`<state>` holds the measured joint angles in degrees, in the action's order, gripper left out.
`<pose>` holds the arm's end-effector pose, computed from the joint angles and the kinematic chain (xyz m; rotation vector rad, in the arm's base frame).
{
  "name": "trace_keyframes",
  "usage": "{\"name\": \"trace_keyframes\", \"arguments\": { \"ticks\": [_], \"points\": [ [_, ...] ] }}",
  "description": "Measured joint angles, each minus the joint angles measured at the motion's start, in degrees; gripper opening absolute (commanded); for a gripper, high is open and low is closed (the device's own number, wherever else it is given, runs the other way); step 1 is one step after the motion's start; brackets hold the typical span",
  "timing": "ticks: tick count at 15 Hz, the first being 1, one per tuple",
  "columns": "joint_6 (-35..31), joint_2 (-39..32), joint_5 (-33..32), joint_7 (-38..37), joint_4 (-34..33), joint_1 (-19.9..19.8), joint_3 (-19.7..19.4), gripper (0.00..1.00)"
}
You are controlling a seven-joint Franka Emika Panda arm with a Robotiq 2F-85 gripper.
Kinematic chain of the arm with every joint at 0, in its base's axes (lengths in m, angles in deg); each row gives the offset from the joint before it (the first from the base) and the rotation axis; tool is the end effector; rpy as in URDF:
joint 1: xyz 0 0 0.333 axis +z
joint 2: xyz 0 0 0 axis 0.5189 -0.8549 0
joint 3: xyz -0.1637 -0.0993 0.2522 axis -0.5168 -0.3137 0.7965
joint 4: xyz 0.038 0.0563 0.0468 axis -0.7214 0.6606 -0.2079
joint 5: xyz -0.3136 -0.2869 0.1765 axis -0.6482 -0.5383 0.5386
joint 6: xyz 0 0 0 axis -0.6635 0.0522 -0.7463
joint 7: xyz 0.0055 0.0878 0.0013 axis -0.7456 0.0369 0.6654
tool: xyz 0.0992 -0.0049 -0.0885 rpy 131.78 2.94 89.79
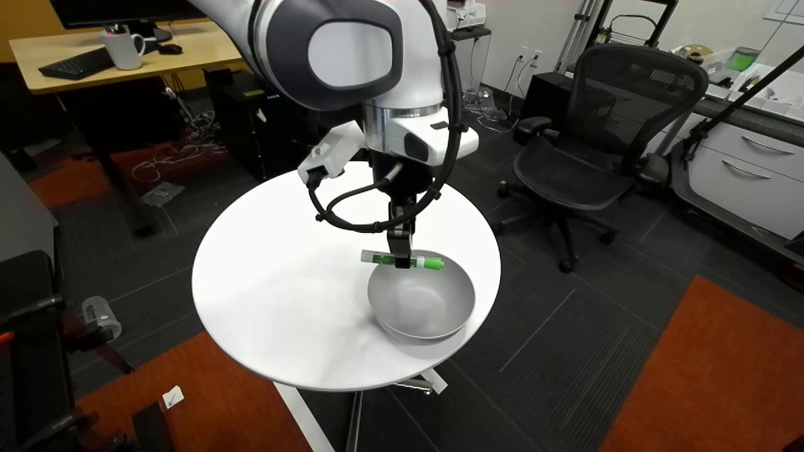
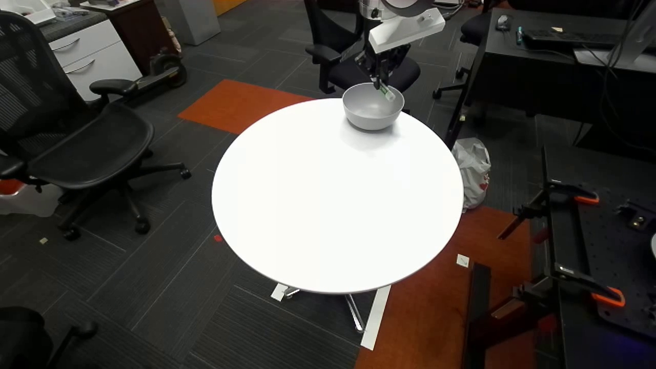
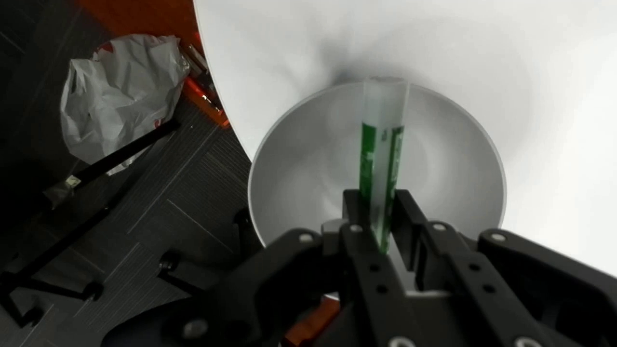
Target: Put the green marker inside the grey bowl
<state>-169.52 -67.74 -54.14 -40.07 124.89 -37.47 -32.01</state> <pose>0.6697 -0.2185 0.1822 2.7166 -1.1872 0.0633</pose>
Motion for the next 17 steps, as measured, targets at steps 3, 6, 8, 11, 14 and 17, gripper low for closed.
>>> {"name": "trace_keyframes", "arguments": {
  "ticks": [3, 6, 8, 11, 14, 17],
  "points": [
    [0.00, -0.91, 1.46, 0.00, -1.51, -0.17, -0.38, 0.67],
    [0.00, -1.52, 2.24, 0.00, -2.37, -0.18, -0.53, 0.89],
    [0.00, -1.87, 2.57, 0.00, -2.69, -0.18, -0.63, 1.00],
    [0.00, -2.16, 2.91, 0.00, -2.85, -0.19, -0.82, 1.00],
    [0.00, -2.19, 3.71, 0.00, -2.87, -0.27, -0.88, 1.00],
    [0.00, -2.19, 4.78, 0.00, -2.88, -0.43, -0.88, 1.00]
  ]
}}
